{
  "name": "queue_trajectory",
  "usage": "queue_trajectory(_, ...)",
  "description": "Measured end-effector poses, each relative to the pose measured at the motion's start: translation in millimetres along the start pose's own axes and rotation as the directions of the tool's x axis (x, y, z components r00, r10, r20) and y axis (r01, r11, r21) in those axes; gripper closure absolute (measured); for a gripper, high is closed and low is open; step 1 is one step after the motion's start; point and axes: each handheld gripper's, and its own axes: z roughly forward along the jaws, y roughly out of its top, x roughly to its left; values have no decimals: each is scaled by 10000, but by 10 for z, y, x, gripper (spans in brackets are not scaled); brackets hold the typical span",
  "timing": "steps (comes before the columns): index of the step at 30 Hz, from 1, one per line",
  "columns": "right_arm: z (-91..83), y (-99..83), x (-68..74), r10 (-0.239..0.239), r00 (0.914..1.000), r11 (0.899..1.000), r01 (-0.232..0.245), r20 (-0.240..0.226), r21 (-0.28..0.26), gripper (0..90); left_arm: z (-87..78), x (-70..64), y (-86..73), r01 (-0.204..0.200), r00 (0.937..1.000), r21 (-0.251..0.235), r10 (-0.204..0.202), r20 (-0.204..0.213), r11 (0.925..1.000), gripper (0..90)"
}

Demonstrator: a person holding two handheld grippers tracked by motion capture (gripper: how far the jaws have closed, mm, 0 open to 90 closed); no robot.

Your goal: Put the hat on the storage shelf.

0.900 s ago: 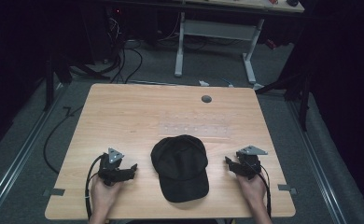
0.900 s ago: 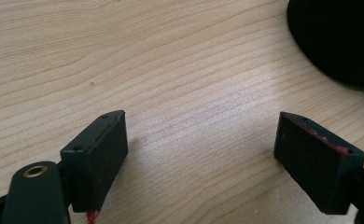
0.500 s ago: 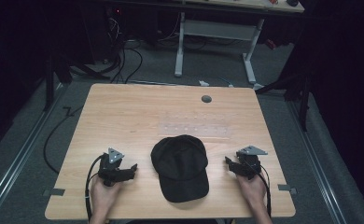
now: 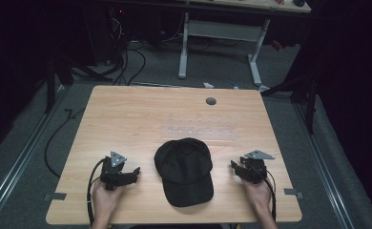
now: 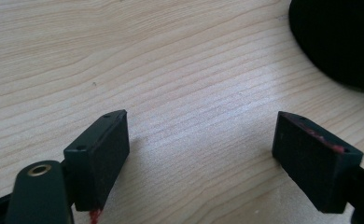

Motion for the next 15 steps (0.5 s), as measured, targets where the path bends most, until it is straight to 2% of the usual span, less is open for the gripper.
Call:
queue_trajectory(8, -132, 32, 126, -312, 9967, 9989, 285, -749, -371, 543, 1, -2, 0, 14, 10000, -11, -14, -25, 10000, 193)
queue_trajectory(11, -169, 93, 233, -448, 9906, 9973, 368, -1291, -640, 538, 2, -3, 0, 21, 10000, -15, -21, -32, 10000, 193)
queue_trajectory(12, -169, 93, 233, -448, 9906, 9973, 368, -1291, -640, 538, 2, -3, 0, 21, 10000, -15, -21, -32, 10000, 193)
queue_trajectory(13, -172, 133, 287, -490, 9866, 9968, 385, -1559, -698, 534, 2, -3, 0, 25, 10000, -15, -25, -32, 10000, 193)
queue_trajectory(15, -172, 153, 312, -490, 9846, 9966, 370, -1679, -741, 533, 1, -3, 0, 22, 10000, -14, -22, -32, 10000, 193)
